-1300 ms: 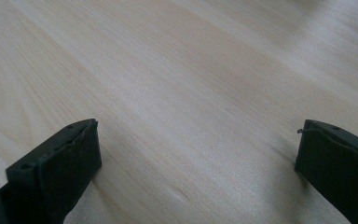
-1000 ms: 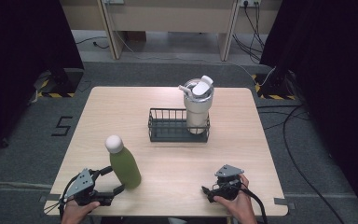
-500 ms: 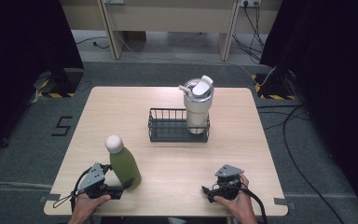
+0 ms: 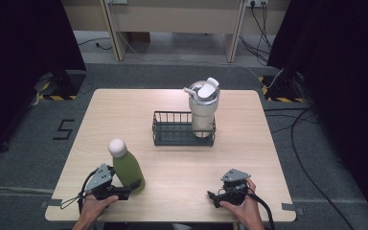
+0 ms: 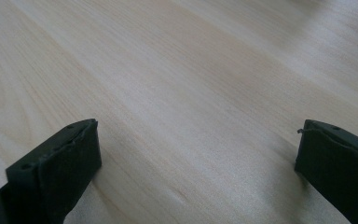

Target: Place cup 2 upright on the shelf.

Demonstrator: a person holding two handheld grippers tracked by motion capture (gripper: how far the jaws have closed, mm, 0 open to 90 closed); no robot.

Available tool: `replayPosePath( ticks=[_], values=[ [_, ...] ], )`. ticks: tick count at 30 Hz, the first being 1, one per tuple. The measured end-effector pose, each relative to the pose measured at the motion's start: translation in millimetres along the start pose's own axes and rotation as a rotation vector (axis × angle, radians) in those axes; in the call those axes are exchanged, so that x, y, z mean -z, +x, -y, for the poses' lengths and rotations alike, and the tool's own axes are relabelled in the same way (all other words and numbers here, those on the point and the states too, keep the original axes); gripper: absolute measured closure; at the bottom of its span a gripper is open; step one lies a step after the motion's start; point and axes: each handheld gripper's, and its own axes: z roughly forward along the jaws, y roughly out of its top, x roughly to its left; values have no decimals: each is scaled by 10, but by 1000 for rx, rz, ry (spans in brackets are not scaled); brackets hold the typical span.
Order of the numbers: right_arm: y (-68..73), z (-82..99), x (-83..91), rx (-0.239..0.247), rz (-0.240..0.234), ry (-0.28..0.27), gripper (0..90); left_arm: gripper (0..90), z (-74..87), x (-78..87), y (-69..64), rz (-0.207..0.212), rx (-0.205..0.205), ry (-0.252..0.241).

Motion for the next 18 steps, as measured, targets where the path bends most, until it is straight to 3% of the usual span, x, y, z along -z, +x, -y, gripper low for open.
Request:
replayPosePath(
  ticks=[8,10,18],
  values=[
    [-1,-1,0,-1,-1,1,4,203,-40,-6,-34,-19,-27,9],
    [0,-1,0,-1,-1,1,4,204,-126,24,-45,-19,-45,-15],
    [-2,-2,-1,-1,-1,0,4,205,-333,34,4,-10,-35,-30]
  ],
)
